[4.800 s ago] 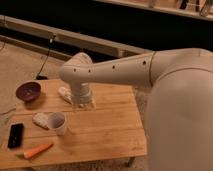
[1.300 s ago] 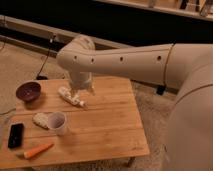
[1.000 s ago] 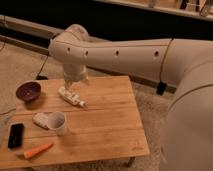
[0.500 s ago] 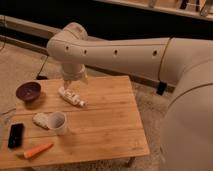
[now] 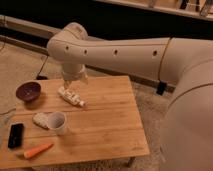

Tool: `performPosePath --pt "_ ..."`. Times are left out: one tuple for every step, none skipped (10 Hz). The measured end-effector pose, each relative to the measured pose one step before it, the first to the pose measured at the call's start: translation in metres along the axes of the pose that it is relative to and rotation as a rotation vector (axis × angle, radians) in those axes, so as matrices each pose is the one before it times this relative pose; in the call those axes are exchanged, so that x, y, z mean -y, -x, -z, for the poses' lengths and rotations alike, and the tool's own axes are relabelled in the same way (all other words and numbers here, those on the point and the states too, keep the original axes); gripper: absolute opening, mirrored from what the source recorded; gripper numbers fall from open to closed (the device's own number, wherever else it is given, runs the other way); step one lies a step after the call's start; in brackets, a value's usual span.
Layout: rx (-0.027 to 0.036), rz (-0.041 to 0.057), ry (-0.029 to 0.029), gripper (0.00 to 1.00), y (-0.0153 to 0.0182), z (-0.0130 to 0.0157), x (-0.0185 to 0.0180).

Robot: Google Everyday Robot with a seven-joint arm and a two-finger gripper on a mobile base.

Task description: Place the white sponge in the ceramic bowl

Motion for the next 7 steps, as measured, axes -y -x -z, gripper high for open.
performPosePath --pt "0.00557 0.01962 0.00618 0.65 0.00178 -0.00058 -0.00220" --pt "0.01547 0.06444 0.01644 0.65 0.00540 -0.00186 -0.00646" --pt "0.01423 0.05413 0.01441 0.65 0.00506 -0.00138 -0.00464" --pt "0.01692 0.06538 0.01530 0.65 0.00649 -0.00185 -0.00449" --pt "0.03438 0.13905 0.02605 0.65 0.01573 -0.00365 -0.00699" --pt "0.01928 0.07791 0.01249 0.65 0.01052 -0.00247 -0.00229" --pt "0.01826 0.08849 0.00943 0.65 0.01214 -0.00423 -0.00120"
